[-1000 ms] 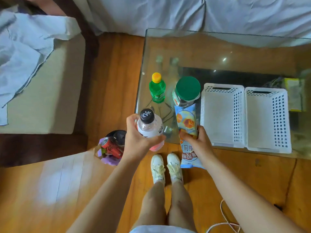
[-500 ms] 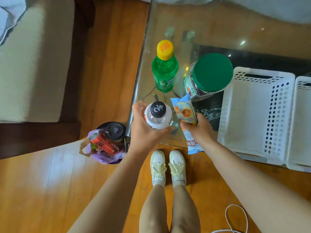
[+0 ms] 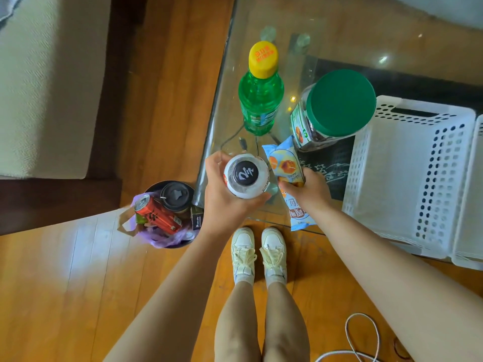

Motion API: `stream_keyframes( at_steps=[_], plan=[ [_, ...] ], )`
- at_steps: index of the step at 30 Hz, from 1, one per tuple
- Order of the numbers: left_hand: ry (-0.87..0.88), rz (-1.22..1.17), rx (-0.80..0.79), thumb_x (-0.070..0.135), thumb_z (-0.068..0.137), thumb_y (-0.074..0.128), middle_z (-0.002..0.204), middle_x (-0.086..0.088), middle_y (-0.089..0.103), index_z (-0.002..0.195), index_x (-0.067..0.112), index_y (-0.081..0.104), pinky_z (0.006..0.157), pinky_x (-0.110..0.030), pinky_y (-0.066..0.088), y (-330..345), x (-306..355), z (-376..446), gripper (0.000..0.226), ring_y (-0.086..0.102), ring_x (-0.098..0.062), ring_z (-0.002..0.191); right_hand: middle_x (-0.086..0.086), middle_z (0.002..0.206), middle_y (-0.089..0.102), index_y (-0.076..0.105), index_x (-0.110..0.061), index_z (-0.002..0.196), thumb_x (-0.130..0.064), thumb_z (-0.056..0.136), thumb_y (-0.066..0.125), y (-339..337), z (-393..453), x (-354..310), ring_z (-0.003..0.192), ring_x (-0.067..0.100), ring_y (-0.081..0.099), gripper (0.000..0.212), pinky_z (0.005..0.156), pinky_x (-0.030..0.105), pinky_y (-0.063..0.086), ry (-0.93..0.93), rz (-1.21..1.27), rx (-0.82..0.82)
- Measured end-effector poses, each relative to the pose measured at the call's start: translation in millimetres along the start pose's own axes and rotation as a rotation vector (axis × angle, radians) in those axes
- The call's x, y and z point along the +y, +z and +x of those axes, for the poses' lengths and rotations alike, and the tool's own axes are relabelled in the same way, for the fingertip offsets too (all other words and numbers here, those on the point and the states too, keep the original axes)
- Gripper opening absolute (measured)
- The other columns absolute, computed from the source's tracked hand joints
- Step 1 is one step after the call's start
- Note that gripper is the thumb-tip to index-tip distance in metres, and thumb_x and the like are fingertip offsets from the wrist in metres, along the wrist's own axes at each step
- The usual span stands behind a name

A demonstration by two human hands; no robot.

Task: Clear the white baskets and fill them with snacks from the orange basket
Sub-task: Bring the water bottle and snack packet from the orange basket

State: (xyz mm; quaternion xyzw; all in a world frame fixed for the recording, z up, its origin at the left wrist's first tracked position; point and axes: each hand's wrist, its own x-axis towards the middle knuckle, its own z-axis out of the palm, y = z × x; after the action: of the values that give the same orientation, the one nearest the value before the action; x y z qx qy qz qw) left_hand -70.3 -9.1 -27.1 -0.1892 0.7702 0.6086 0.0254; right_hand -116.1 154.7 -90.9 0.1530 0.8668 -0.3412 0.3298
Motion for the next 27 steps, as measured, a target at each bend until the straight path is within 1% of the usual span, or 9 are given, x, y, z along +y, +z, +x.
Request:
stream_keyframes(
  at_steps=[4, 7, 12, 15, 19, 20, 22, 24, 27],
  plan=[
    [-0.042, 0.010, -0.003, 0.014, 0.049, 0.084, 0.096, 0.033, 0.056, 0.100, 0.034, 0.032, 0.079, -0.025, 0.048, -4, -1, -2, 0.076, 0.058, 0.002, 0.091, 0.014, 0.111, 0.058, 0.056, -0.011, 0.108, -0.038, 0.078, 0.066, -1, 0, -2, 0.096, 0.027, 0.059, 0.042, 0.081, 0.040, 0.051, 0.002, 0.030, -0.004],
    [-0.066, 0.028, -0.004, 0.017, 0.048, 0.085, 0.099, 0.021, 0.054, 0.101, 0.036, 0.032, 0.080, -0.033, 0.052, -5, 1, -5, 0.077, 0.058, -0.002, 0.092, 0.012, 0.113, 0.058, 0.055, -0.013, 0.112, -0.036, 0.079, 0.066, -3, -3, -3, 0.098, 0.027, 0.059, 0.042, 0.079, 0.037, 0.050, 0.006, 0.045, 0.001],
    [-0.147, 0.067, 0.015, 0.025, 0.046, 0.086, 0.102, 0.012, 0.054, 0.104, 0.037, 0.032, 0.085, -0.048, 0.052, -4, 10, -10, 0.080, 0.060, -0.015, 0.098, 0.010, 0.128, 0.056, 0.045, -0.017, 0.132, -0.027, 0.084, 0.064, -17, -12, -4, 0.111, 0.025, 0.056, 0.053, 0.080, 0.031, 0.045, 0.015, 0.062, -0.016],
    [-0.225, 0.059, 0.008, 0.019, 0.044, 0.087, 0.102, 0.015, 0.050, 0.108, 0.033, 0.035, 0.088, -0.042, 0.051, -4, 15, -12, 0.083, 0.056, -0.015, 0.101, 0.011, 0.129, 0.054, 0.042, -0.017, 0.136, -0.027, 0.083, 0.066, -31, -24, -8, 0.111, 0.025, 0.055, 0.059, 0.077, 0.029, 0.041, 0.038, 0.100, -0.015],
    [-0.400, 0.042, -0.010, 0.003, 0.060, 0.083, 0.115, 0.008, 0.047, 0.119, 0.020, 0.038, 0.079, -0.015, 0.046, -12, 30, -26, 0.077, 0.048, -0.015, 0.109, 0.011, 0.127, 0.054, 0.043, -0.017, 0.134, -0.029, 0.083, 0.066, -58, -55, -18, 0.111, 0.024, 0.053, 0.058, 0.079, 0.029, 0.039, 0.051, 0.137, -0.036],
    [-0.478, 0.045, -0.016, 0.006, 0.066, 0.081, 0.125, 0.002, 0.047, 0.126, 0.016, 0.038, 0.080, -0.016, 0.043, -16, 36, -33, 0.075, 0.047, -0.013, 0.110, 0.010, 0.126, 0.055, 0.044, -0.017, 0.134, -0.027, 0.084, 0.065, -66, -66, -21, 0.110, 0.024, 0.054, 0.055, 0.079, 0.029, 0.040, 0.054, 0.135, -0.045],
    [-0.615, 0.077, -0.045, 0.017, 0.077, 0.074, 0.135, -0.009, 0.046, 0.135, 0.007, 0.036, 0.075, -0.018, 0.041, -27, 50, -49, 0.070, 0.050, -0.007, 0.094, 0.010, 0.121, 0.059, 0.047, -0.017, 0.131, -0.022, 0.086, 0.062, -80, -91, -25, 0.106, 0.022, 0.056, 0.048, 0.082, 0.032, 0.044, 0.060, 0.130, -0.072],
    [-0.676, 0.115, -0.056, 0.023, 0.085, 0.066, 0.124, -0.017, 0.056, 0.132, 0.000, 0.042, 0.064, -0.020, 0.041, -41, 68, -69, 0.058, 0.052, -0.010, 0.081, 0.010, 0.116, 0.062, 0.051, -0.016, 0.126, -0.019, 0.087, 0.060, -94, -121, -30, 0.095, 0.019, 0.059, 0.039, 0.086, 0.037, 0.049, 0.070, 0.141, -0.116],
    [-0.760, 0.037, -0.025, 0.022, 0.091, 0.056, 0.105, -0.010, 0.062, 0.125, 0.005, 0.051, 0.074, -0.028, 0.049, -65, 96, -105, 0.038, 0.060, -0.019, 0.090, 0.010, 0.109, 0.065, 0.056, -0.015, 0.117, -0.014, 0.089, 0.057, -107, -164, -39, 0.086, 0.019, 0.061, 0.029, 0.078, 0.035, 0.050, 0.078, 0.129, -0.185]
  ],
)
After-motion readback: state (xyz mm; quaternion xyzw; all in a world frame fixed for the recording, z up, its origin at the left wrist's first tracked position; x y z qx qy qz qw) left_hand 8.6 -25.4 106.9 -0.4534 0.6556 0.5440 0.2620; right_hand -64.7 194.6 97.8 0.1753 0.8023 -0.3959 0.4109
